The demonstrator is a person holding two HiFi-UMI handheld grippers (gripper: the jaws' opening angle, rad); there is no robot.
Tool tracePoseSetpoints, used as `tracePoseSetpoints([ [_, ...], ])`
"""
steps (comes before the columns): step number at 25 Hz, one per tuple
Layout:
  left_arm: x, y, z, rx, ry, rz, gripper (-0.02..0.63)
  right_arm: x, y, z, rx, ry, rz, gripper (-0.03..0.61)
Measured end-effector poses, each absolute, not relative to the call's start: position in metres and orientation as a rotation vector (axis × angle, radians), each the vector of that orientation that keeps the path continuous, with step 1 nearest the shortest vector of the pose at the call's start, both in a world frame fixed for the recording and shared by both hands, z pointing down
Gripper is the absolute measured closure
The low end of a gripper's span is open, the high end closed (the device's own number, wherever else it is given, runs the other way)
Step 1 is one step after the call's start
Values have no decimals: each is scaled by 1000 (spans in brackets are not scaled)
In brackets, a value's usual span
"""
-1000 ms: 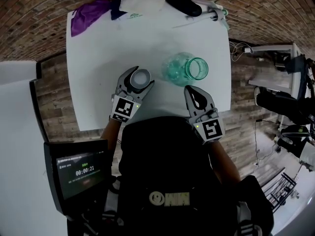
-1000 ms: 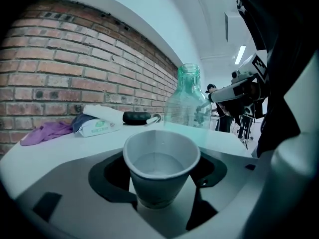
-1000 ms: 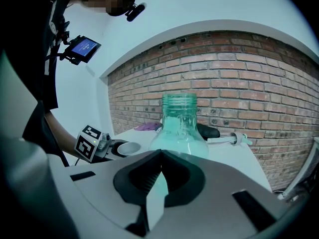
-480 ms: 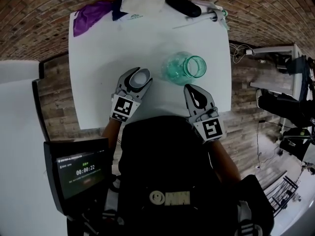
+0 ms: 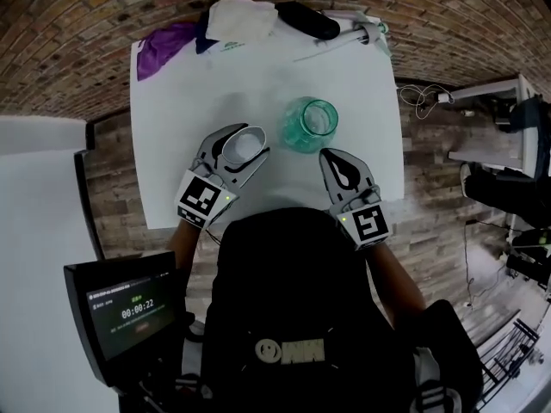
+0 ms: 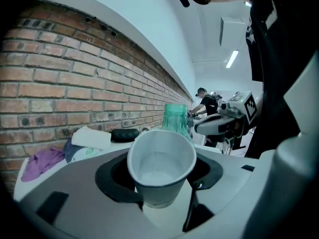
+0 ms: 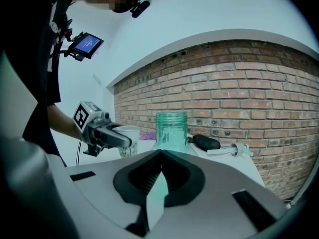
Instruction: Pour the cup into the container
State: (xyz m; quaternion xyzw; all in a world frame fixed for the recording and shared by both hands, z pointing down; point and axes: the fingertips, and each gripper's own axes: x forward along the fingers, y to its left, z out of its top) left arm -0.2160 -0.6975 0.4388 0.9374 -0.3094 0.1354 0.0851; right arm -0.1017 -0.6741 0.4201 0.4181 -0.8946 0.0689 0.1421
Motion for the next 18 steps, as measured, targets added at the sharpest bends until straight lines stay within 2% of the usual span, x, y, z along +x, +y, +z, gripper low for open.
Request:
tracePoseSetpoints([
  [9,-192,-706,376,2829,-841,571,348,-99,-683,409,1154,-2667,220,574],
  [18,-167,-718,357,2849,-774,851,348,-97,-679,407,969,-2759,140,574],
])
